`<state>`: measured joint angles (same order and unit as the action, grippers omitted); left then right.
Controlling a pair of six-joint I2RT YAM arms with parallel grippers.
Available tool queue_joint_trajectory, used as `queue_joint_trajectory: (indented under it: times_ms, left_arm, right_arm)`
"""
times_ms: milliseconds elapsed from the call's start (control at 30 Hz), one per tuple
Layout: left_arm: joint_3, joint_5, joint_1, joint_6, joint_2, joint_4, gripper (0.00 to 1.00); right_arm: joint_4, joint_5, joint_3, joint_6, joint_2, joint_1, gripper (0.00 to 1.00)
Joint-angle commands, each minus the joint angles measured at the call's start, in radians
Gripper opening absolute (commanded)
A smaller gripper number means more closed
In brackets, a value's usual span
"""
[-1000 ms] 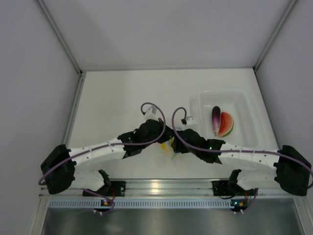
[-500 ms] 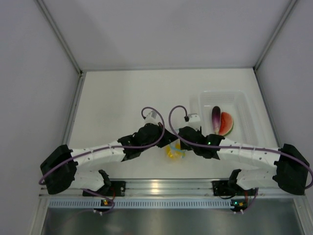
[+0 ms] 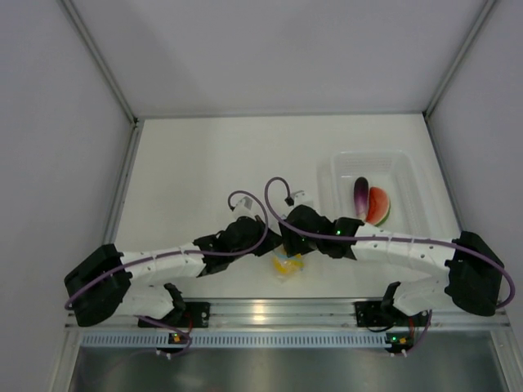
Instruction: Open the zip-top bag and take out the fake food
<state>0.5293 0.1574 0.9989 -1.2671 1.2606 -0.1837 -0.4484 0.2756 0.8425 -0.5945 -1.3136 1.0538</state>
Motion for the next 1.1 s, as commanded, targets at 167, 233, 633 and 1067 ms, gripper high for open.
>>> queue_joint_trajectory:
  times_ms: [167,233,633,1067]
  left_arm:
    - [-0.057,0.034,0.009,-0.005,-0.089,-0.059,0.00]
    - [-0.066,0.045,0.009,0.002,-0.108,-0.054,0.00]
    - [-0.074,0.082,0.009,0.014,-0.152,-0.014,0.00]
    - [-0.055,0.033,0.009,0.041,-0.102,-0.017,0.00]
  right_arm:
    - [0.060,-0.134,0.014,-0.019,-0.018,0.080,0.64]
    - [0.053,-0.138,0.000,-0.024,-0.024,0.095,0.65]
    - [0.057,-0.012,-0.027,-0.067,-0.094,0.104,0.73]
    - [0.146,0.181,0.090,0.015,-0.205,0.103,0.83]
